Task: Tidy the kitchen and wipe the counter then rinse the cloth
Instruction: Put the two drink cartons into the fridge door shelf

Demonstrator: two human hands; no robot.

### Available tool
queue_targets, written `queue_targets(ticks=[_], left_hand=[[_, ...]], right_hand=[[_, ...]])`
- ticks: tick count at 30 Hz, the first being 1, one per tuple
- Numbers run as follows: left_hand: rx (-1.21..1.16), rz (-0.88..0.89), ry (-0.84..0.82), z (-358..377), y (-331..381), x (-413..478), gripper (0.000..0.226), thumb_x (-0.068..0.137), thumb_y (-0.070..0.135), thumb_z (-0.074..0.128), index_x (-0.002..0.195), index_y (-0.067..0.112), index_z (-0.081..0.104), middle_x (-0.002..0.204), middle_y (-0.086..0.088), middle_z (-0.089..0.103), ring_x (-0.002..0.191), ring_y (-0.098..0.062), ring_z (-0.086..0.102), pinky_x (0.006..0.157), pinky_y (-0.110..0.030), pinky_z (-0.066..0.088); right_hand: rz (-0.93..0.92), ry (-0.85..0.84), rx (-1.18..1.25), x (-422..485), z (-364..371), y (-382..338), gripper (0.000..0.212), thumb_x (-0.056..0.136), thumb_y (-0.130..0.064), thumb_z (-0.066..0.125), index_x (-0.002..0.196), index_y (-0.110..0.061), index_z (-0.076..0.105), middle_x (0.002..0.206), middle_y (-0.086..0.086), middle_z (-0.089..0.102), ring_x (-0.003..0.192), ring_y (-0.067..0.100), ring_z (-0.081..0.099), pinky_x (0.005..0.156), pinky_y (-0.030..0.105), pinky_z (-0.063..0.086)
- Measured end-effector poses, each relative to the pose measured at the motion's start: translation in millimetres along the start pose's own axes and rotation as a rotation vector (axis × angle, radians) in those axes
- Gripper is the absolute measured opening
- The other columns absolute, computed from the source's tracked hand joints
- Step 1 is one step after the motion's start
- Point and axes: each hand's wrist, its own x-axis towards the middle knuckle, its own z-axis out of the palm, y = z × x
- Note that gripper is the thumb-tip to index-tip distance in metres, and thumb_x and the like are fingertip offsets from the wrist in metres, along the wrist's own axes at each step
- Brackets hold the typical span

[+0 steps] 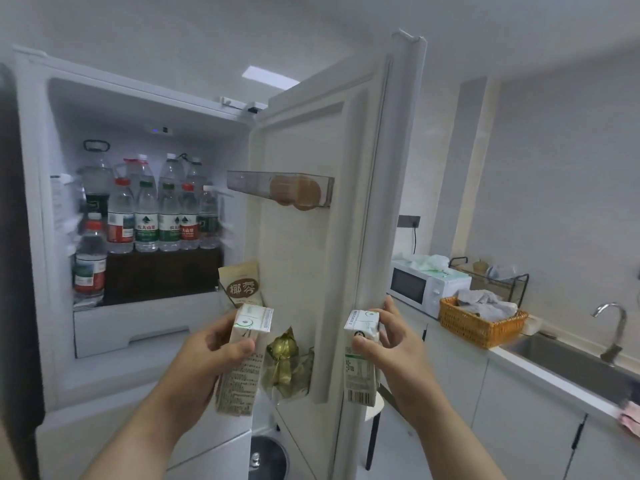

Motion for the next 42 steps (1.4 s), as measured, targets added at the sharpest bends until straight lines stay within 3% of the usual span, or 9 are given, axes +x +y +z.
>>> queue_targets(ticks=[5,11,15,20,28,30,34,38,42], left_hand=[[0.046,-0.025,0.043,13.9,-7.9,14.3,0.067,0.053,0.050,0.083,0.116,0.035,0.068,0.115,-0.007,0.071,0.105,-0.030,0.067,0.095,-0.053,0.049],[0.126,-0.042,0.069,38.3,-15.0,31.5,0.086,0.050,0.056,0.083,0.127,0.024,0.062,0.116,-0.001,0.071,0.105,-0.019,0.068,0.090,-0.040,0.049],[0.166,-0.036,0.073,54.8,-20.6,44.6,0.089,0.046,0.063,0.083,0.124,0.025,0.064,0.115,0.002,0.072,0.104,-0.016,0.068,0.082,-0.034,0.050],[0.188,-0.009,0.089,68.3,-28.4,60.5,0.099,0.034,0.073,0.083,0.117,0.024,0.067,0.105,0.001,0.075,0.094,-0.012,0.071,0.078,-0.030,0.051],[0.176,-0.021,0.128,76.5,-35.6,76.6,0.101,0.029,0.079,0.080,0.115,0.027,0.068,0.104,0.004,0.075,0.093,-0.010,0.070,0.081,-0.034,0.051],[0.178,-0.015,0.135,76.6,-38.0,78.3,0.099,0.030,0.078,0.080,0.114,0.026,0.069,0.104,0.002,0.075,0.093,-0.012,0.070,0.082,-0.035,0.051],[0.159,-0.015,0.135,73.9,-40.7,82.0,0.077,0.039,0.056,0.082,0.108,0.021,0.071,0.101,-0.005,0.075,0.096,-0.021,0.070,0.080,-0.033,0.051],[0.178,-0.014,0.186,64.6,-39.2,83.9,0.070,0.044,0.047,0.077,0.107,0.016,0.070,0.100,-0.006,0.075,0.095,-0.023,0.069,0.081,-0.036,0.051],[0.219,0.011,0.216,51.5,-33.7,79.5,0.070,0.046,0.051,0.075,0.108,0.018,0.067,0.099,-0.002,0.075,0.090,-0.016,0.071,0.076,-0.032,0.051]], right_hand=[[0.001,0.035,0.043,9.3,-17.2,-2.2,0.029,0.062,-0.025,0.079,0.087,-0.039,0.079,0.153,-0.025,0.021,0.120,-0.006,0.049,0.093,0.032,0.052],[-0.031,0.026,0.073,27.5,-45.6,5.7,0.031,0.073,-0.013,0.082,0.080,-0.043,0.078,0.154,-0.022,0.023,0.124,-0.001,0.050,0.092,0.031,0.049],[-0.017,0.039,0.098,41.4,-65.7,15.5,0.028,0.081,0.001,0.075,0.085,-0.027,0.077,0.158,-0.014,0.025,0.129,0.007,0.048,0.091,0.030,0.047],[0.013,0.039,0.068,57.9,-88.0,22.8,0.033,0.068,-0.018,0.080,0.100,-0.022,0.073,0.159,-0.013,0.026,0.107,-0.014,0.049,0.077,0.019,0.047],[0.004,0.039,0.037,77.2,-110.1,42.1,0.072,0.053,-0.040,0.081,0.120,-0.016,0.067,0.157,-0.014,0.030,0.111,-0.016,0.047,0.073,0.012,0.046],[0.013,0.033,0.032,78.7,-114.4,42.9,0.074,0.053,-0.040,0.081,0.122,-0.016,0.066,0.151,-0.017,0.036,0.111,-0.012,0.050,0.072,0.012,0.048],[-0.010,0.084,-0.024,73.7,-111.6,40.1,0.037,0.061,-0.029,0.079,0.096,-0.020,0.070,0.106,0.003,0.071,0.098,0.015,0.065,0.075,0.021,0.054],[-0.062,0.147,-0.127,62.2,-94.5,29.7,0.047,0.058,-0.039,0.080,0.102,-0.027,0.069,0.104,0.002,0.068,0.090,0.013,0.068,0.073,0.029,0.056],[-0.080,-0.029,-0.072,54.1,-68.1,16.9,0.032,0.067,-0.027,0.079,0.097,-0.035,0.071,0.095,-0.002,0.074,0.088,0.015,0.071,0.068,0.025,0.055]])
